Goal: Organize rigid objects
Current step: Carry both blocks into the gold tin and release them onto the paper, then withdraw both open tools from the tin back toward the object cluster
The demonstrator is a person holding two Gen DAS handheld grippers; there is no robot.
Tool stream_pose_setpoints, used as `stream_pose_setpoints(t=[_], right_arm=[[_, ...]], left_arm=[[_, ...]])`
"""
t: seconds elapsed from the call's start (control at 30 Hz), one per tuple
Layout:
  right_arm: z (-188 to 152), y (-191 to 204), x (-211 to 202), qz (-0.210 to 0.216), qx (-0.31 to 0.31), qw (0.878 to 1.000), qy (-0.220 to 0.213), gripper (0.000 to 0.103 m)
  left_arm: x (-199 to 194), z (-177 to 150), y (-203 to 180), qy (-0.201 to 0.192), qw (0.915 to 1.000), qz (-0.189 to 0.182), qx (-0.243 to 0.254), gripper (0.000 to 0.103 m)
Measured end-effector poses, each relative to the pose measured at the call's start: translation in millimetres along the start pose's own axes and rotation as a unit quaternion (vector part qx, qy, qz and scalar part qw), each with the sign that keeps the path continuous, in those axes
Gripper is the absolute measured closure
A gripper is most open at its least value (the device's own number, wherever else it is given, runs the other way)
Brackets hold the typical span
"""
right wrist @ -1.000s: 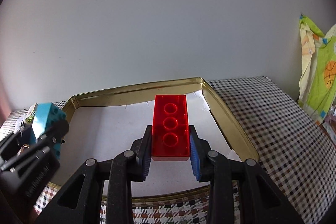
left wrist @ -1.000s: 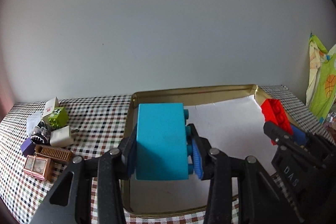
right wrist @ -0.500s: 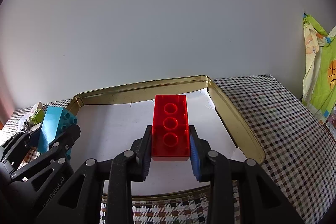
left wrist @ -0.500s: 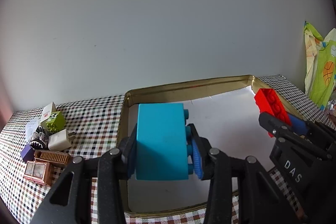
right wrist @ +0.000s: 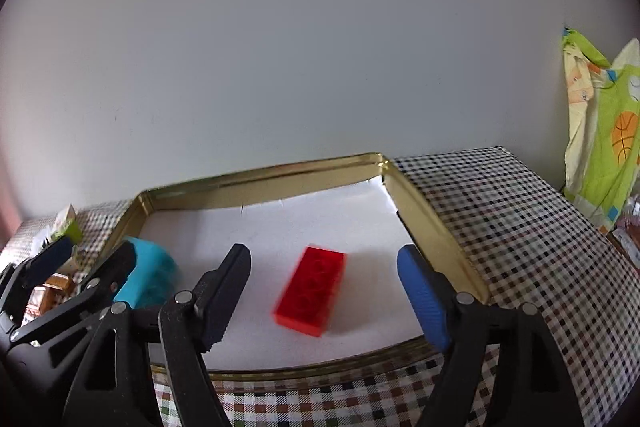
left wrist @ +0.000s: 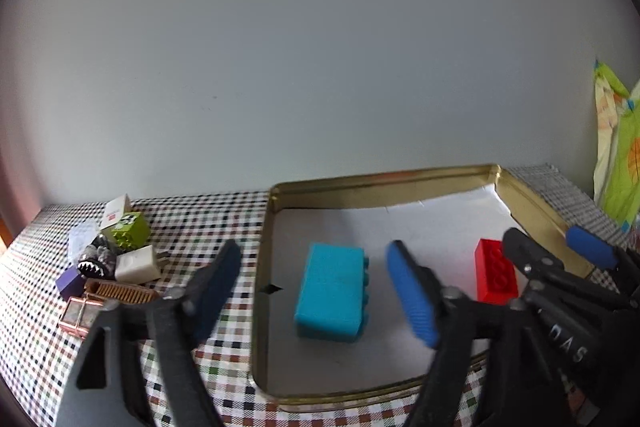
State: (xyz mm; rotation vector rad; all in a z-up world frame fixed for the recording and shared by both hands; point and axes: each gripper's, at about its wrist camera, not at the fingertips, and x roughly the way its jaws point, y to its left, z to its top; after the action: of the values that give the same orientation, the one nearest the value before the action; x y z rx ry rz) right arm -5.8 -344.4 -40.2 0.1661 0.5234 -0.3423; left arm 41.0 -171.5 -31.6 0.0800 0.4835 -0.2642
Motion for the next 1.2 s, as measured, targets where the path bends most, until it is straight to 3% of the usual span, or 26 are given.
stream_pose_setpoints(t=[0.03, 0.17, 0.5, 1.2], right_arm=[[0.5, -1.6, 0.0, -0.004, 0.004, 1.0, 0.001, 0.025], [1.7, -4.5, 0.6, -0.003, 0.011, 1.0, 0.007, 0.024], [2.5, 4.0, -8.0, -0.02, -0.015, 1.0, -0.012, 0.023], [2.5, 8.4, -17.6, -0.037, -0.028, 0.998, -0.038, 0.023]], left_arm=[[-2.1, -0.8, 4.8, -0.004, 0.9999, 0.001, -0.01, 0.0], [-11.0, -4.6, 17.0, -0.021, 0.9992, -0.002, -0.035, 0.0], [-15.2, -7.9, 19.2, -0.024, 0.9991, 0.029, -0.02, 0.0], [-19.0, -11.5, 41.8, -0.017, 0.998, 0.053, -0.029, 0.0]])
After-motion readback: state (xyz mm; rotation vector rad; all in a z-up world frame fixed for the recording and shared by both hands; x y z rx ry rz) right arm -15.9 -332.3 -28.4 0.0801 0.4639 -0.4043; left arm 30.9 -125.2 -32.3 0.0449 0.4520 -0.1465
